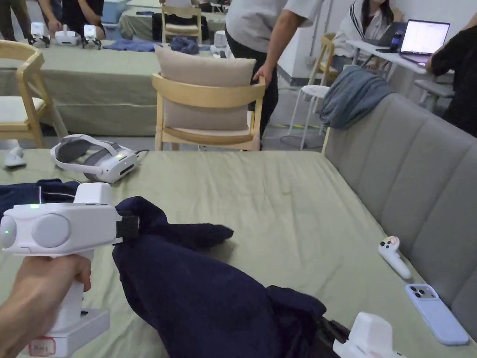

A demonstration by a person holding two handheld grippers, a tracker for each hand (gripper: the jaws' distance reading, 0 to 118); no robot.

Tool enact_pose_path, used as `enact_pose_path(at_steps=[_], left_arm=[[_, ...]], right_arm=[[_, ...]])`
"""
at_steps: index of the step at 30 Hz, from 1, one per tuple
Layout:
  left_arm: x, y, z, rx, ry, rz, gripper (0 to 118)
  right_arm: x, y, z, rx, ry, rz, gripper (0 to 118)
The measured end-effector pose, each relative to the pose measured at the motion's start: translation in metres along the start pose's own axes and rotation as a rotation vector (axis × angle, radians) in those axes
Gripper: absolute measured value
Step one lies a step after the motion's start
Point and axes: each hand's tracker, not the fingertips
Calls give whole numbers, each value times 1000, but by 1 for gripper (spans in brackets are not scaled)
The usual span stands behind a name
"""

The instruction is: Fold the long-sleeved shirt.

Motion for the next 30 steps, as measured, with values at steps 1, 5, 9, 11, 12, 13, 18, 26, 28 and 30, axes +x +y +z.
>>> enact_pose_path(at_steps=[1, 5, 9, 11, 12, 13, 18, 26, 28, 30], left_arm=[[-1, 5, 19, 37, 1, 11, 15], [2, 35, 98, 175, -2, -6, 15], [13, 79, 178, 315, -11, -8, 15], [20, 103, 211, 399, 17, -21, 15], [24, 118, 230, 425, 38, -43, 15], [27, 130, 246, 466, 58, -41, 15], [35, 200, 301, 577, 107, -30, 15], [37, 250, 312, 697, 207, -45, 15], [48, 311, 320, 720, 229, -52, 15], [50, 331, 315, 713, 234, -78, 15]], right_arm=[[-7, 16, 6, 24, 13, 41, 6], [-42, 92, 32, 145, 90, 81, 6], [-90, 178, 61, 257, 146, 200, 6], [-116, 222, 75, 304, 185, 200, 6], [-131, 244, 82, 320, 181, 244, 6], [-147, 264, 89, 355, 176, 280, 6], [-214, 354, 113, 446, 171, 375, 6], [-290, 456, 107, 544, 68, 484, 6], [-300, 474, 99, 561, 63, 473, 6], [-305, 487, 87, 592, 16, 483, 6]])
